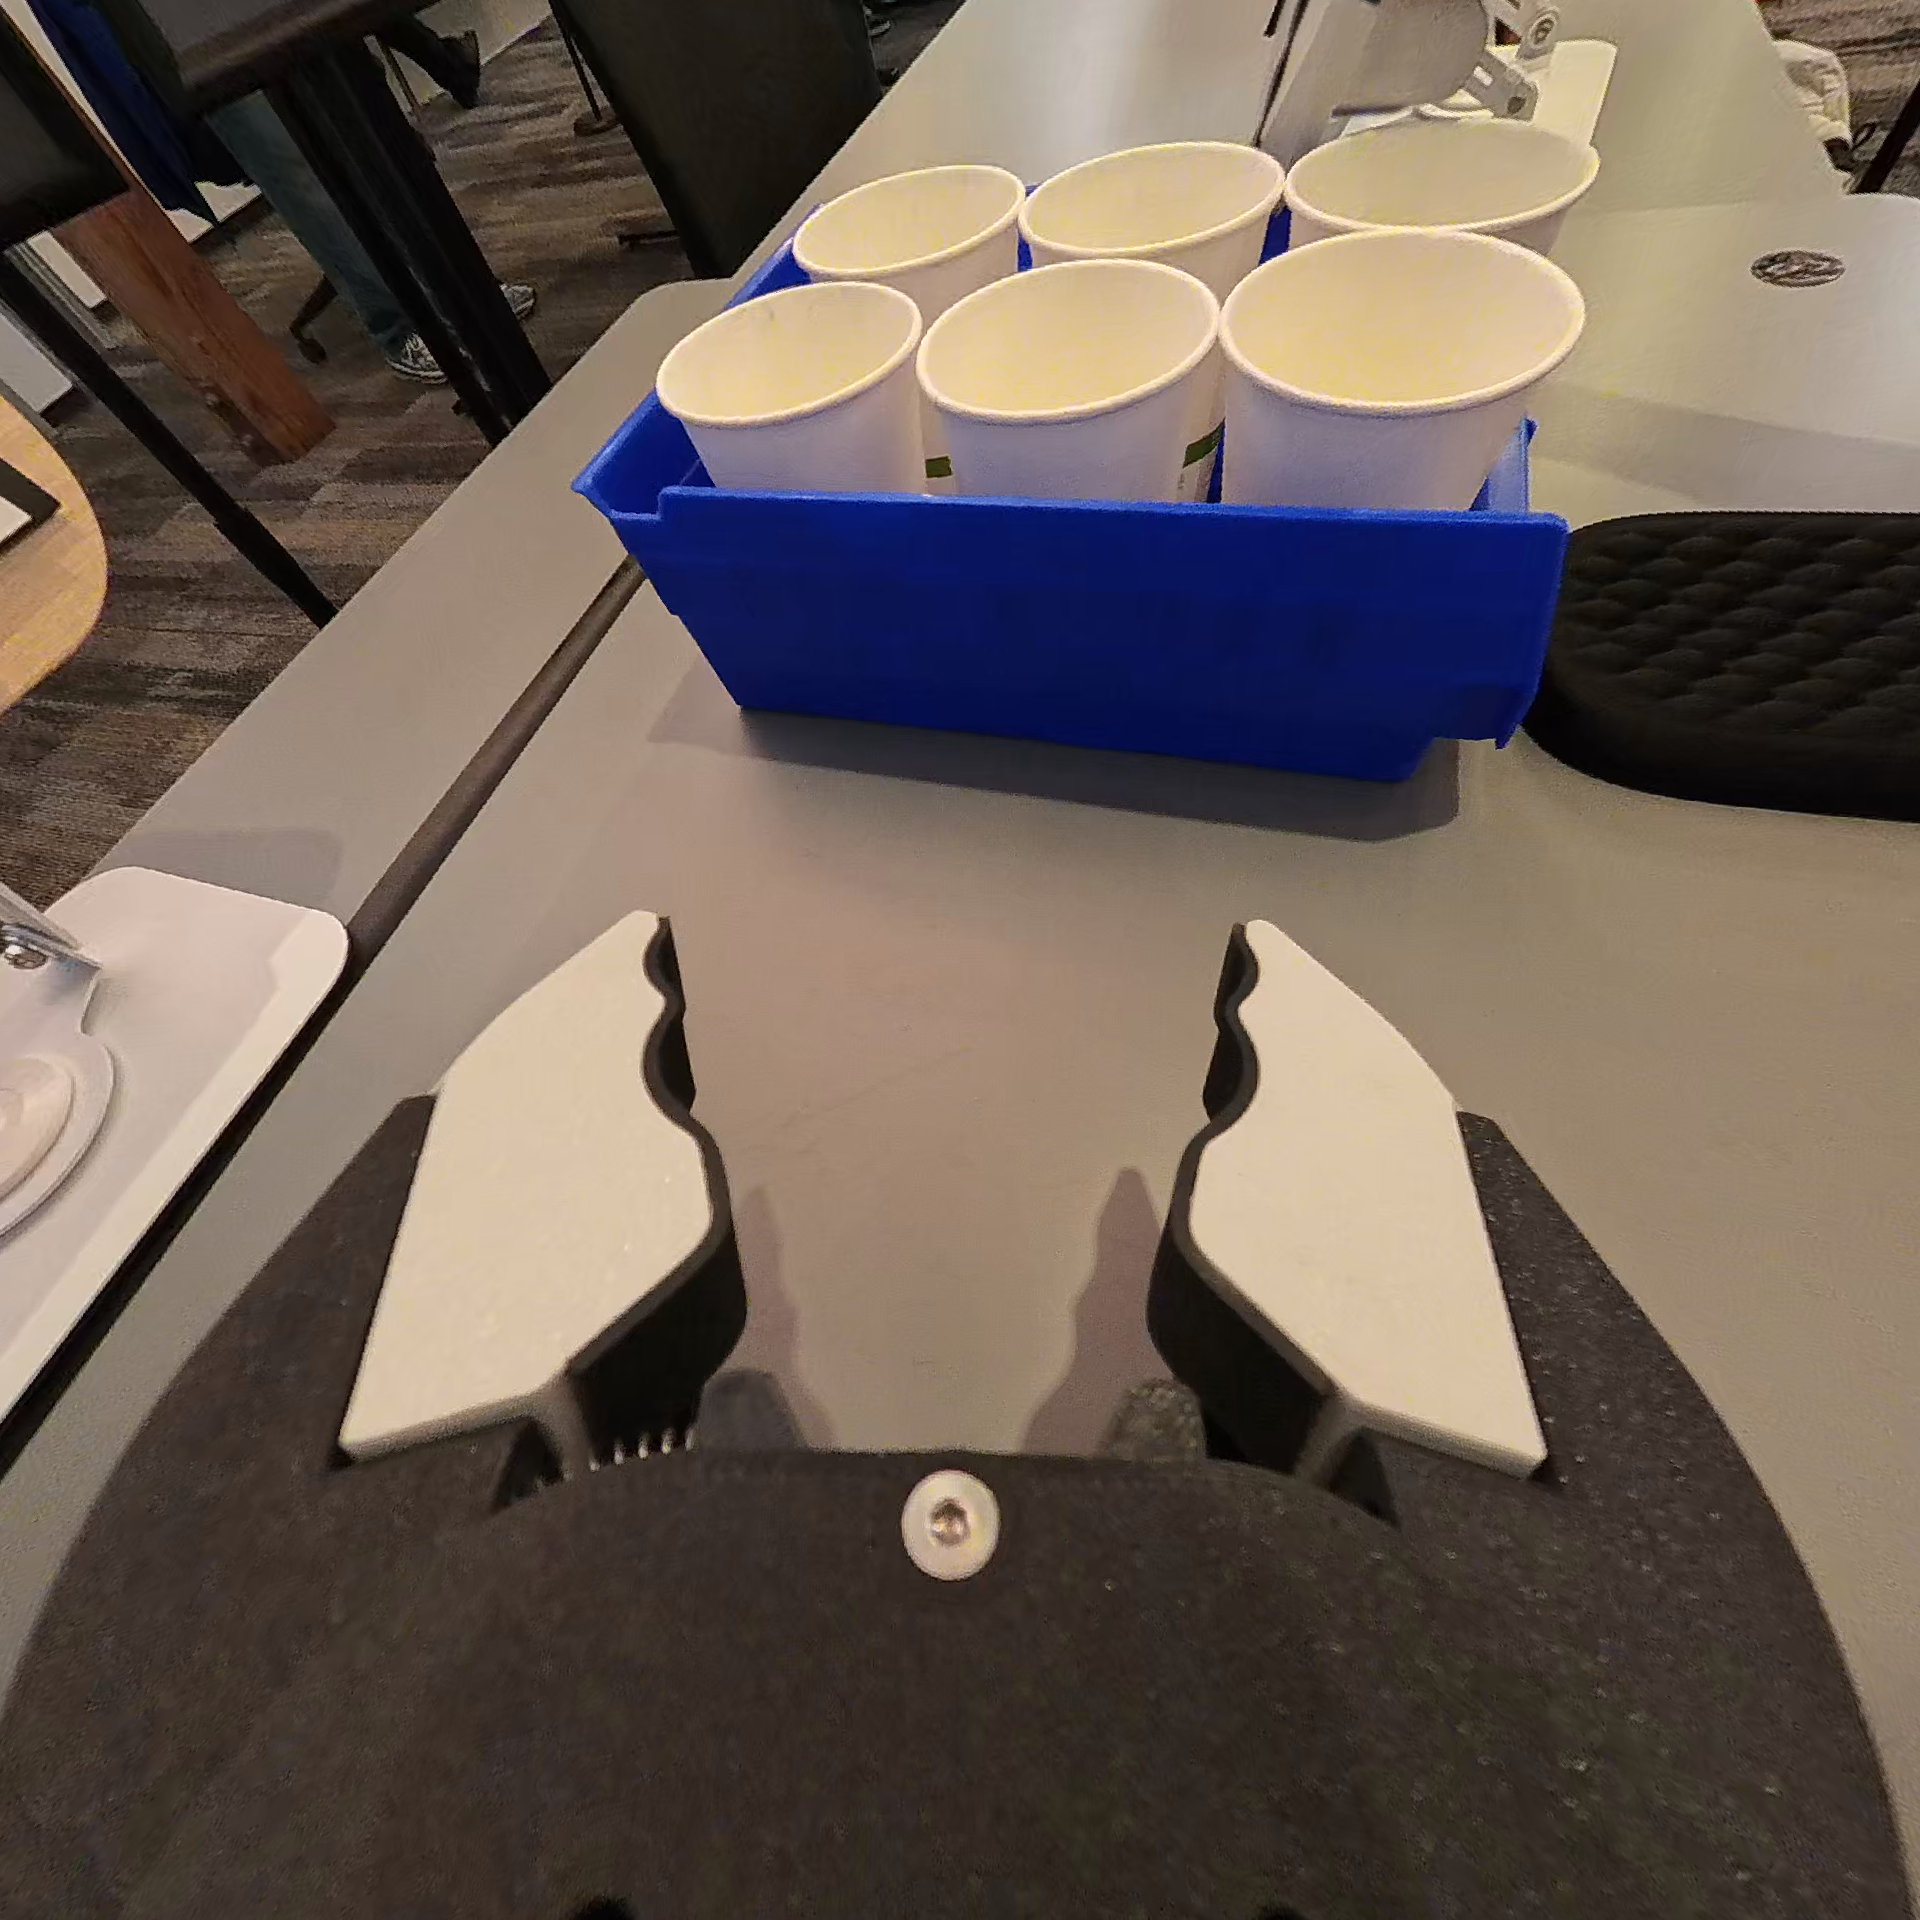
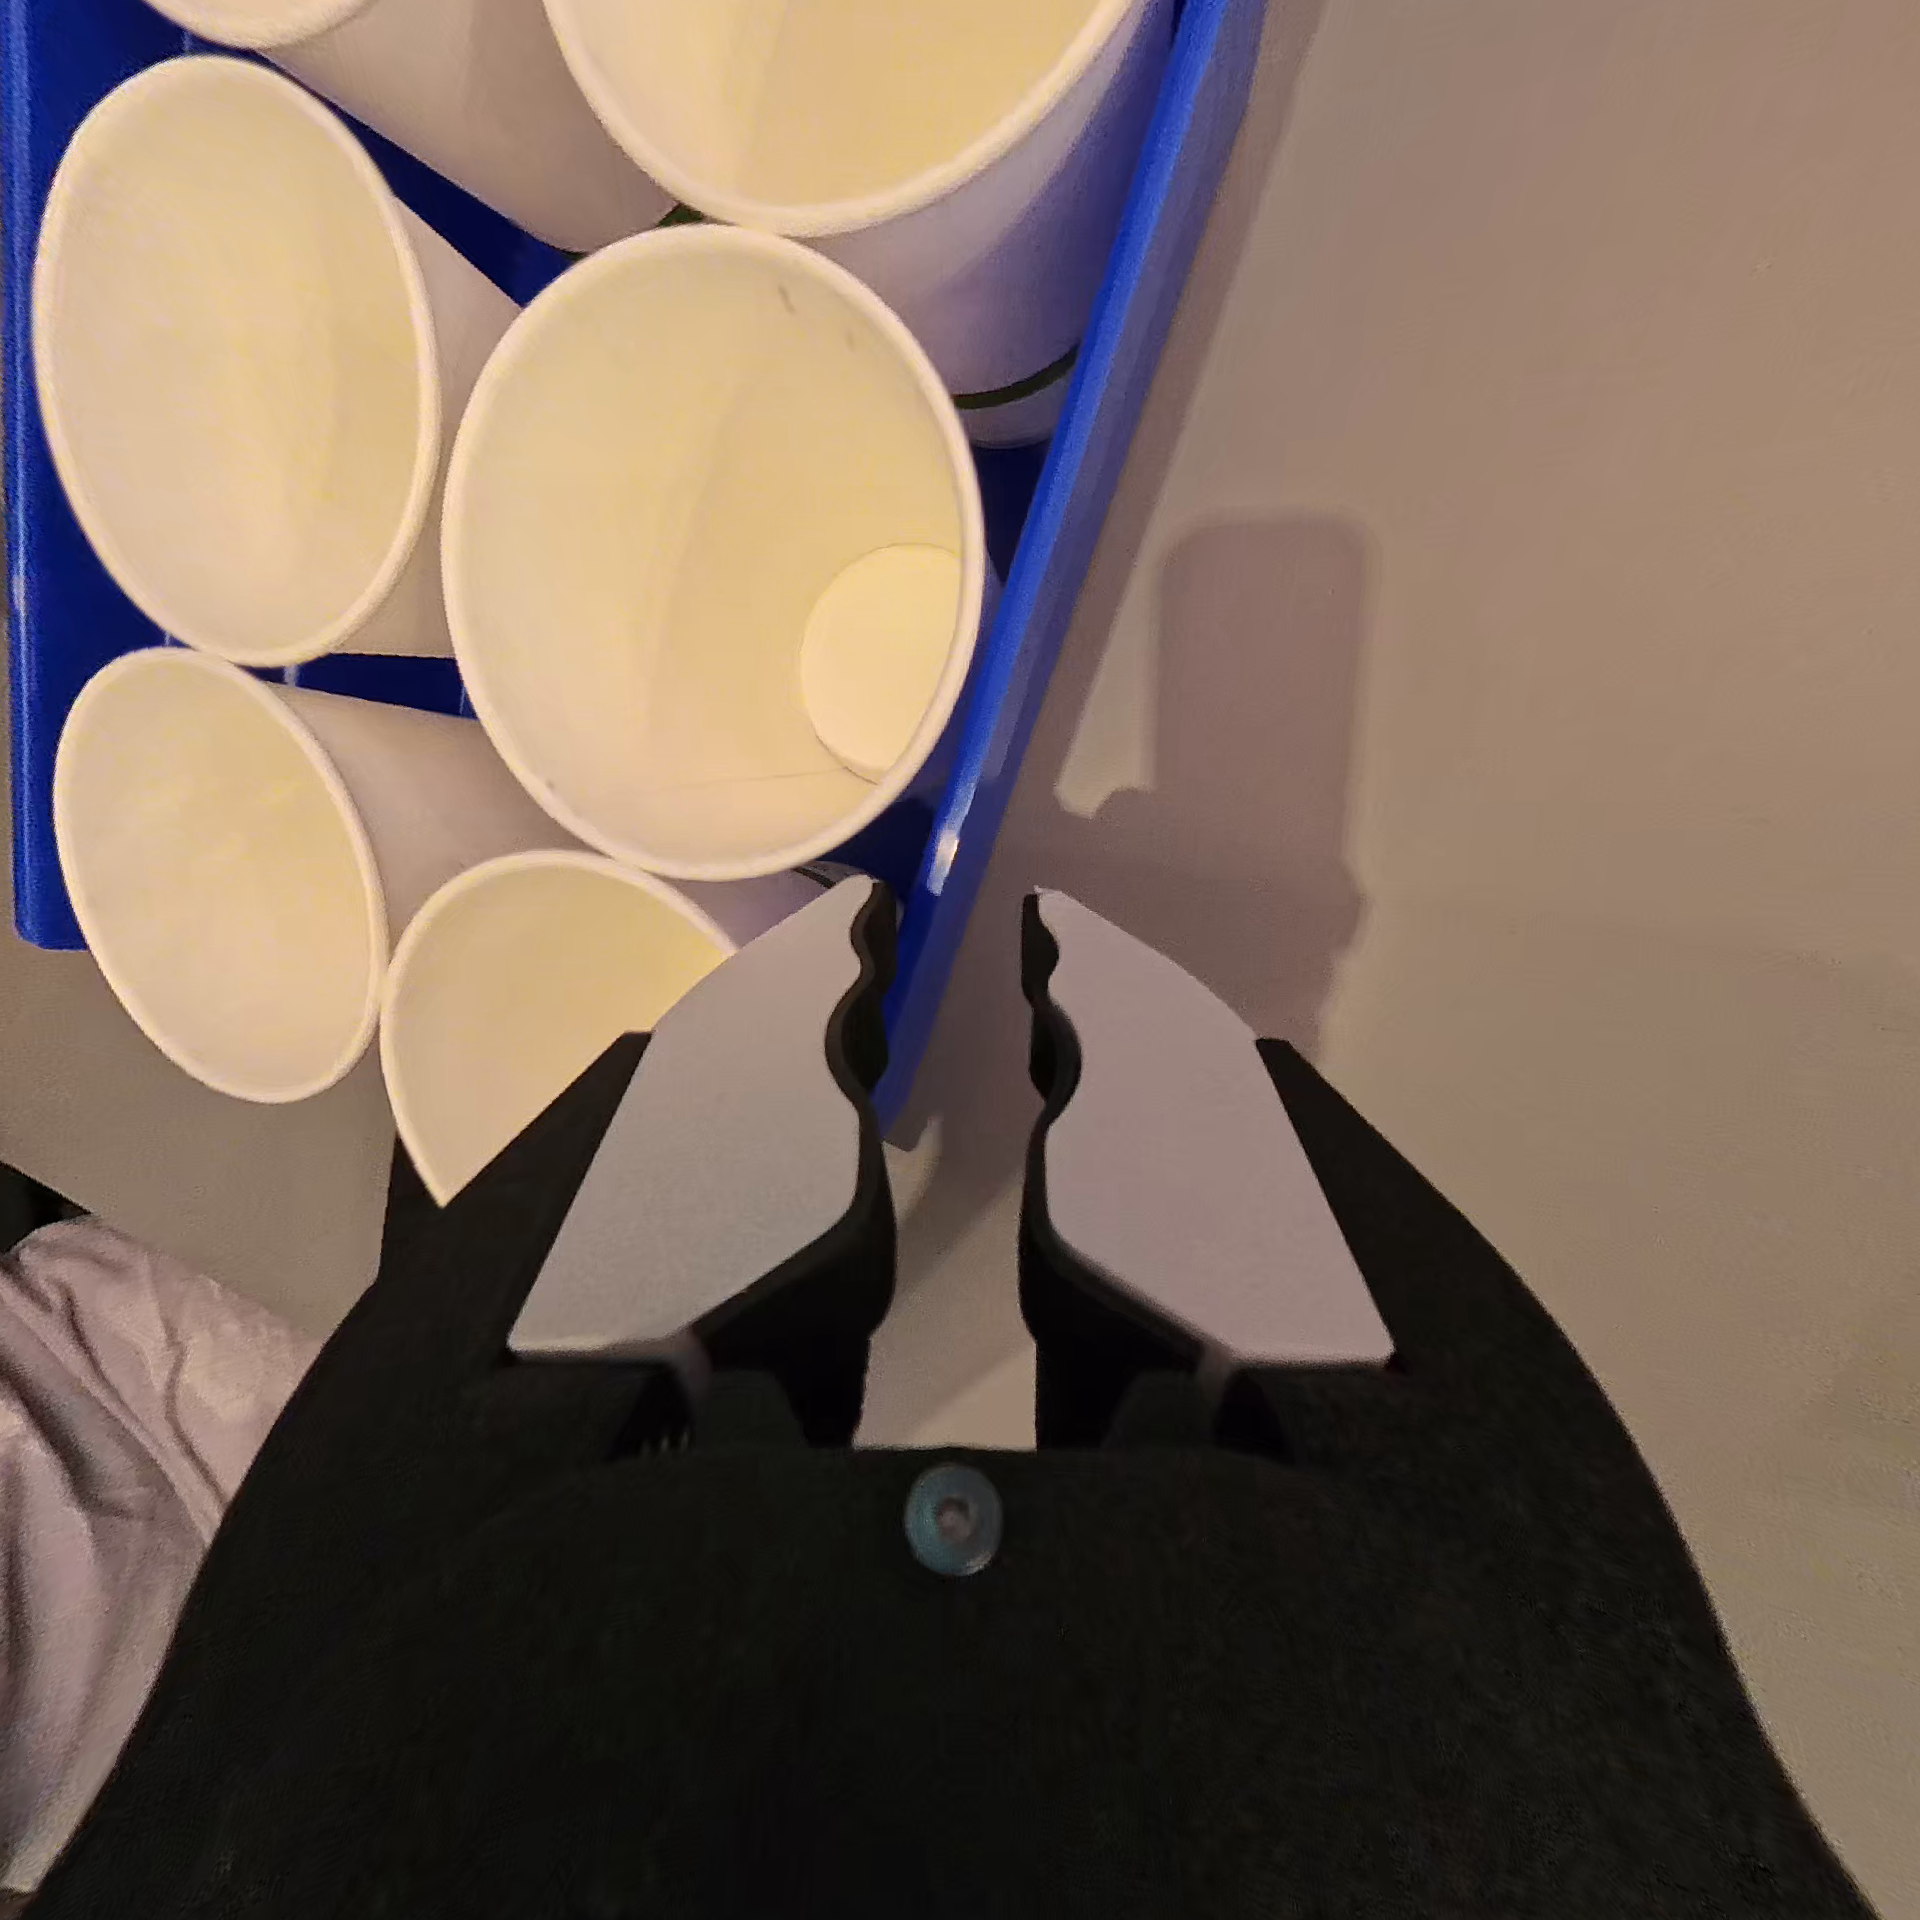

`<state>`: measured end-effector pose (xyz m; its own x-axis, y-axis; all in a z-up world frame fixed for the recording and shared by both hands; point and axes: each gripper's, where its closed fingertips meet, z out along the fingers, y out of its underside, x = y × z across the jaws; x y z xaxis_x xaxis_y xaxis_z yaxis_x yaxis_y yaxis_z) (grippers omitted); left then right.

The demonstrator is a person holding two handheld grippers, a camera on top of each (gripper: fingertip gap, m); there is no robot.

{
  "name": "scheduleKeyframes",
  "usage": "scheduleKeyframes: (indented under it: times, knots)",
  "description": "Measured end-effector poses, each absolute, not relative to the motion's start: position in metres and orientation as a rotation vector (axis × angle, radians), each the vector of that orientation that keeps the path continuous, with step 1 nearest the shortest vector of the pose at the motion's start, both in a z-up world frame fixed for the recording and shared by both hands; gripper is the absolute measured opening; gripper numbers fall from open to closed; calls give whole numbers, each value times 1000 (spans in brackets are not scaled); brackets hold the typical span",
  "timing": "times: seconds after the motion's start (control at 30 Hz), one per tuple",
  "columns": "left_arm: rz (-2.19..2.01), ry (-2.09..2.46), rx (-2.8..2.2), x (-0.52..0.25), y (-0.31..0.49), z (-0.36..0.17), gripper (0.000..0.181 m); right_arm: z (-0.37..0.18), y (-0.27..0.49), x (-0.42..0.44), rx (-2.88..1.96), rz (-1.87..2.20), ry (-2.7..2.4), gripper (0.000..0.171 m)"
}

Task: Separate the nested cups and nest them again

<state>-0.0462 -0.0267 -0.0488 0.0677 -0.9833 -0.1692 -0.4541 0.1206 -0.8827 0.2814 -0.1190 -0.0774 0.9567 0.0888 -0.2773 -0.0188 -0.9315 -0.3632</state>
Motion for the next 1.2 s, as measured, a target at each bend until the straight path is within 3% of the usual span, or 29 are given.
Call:
scheduleKeyframes:
  times: [0.3, 0.53, 0.7, 0.87, 1.0, 1.07, 1.2]
  knots:
    - [-638, 1465, -1451, -60, -27, -15, 95, -92, -116, 275, -2843, 456, -62, 17]
    - [-469, 1108, -1776, -146, -8, 22, 80, -104, -117, 273, -2951, 309, 25, 6]
    - [-115, 695, -2052, -278, 10, -8, 79, -105, -116, 275, -2961, 181, 95, 7]
    - [-83, 542, -2221, -315, 1, -62, 75, -105, -116, 273, -2936, 204, 119, 7]
    - [-114, 522, -2296, -309, -2, -90, 55, -105, -114, 273, -2903, 215, 167, 6]
    - [-98, 524, -2325, -306, -1, -101, 34, -105, -115, 272, -2906, 210, 167, 6]
    - [39, 520, -2319, -309, 6, -104, 19, -105, -117, 268, -2900, 211, 193, 6]
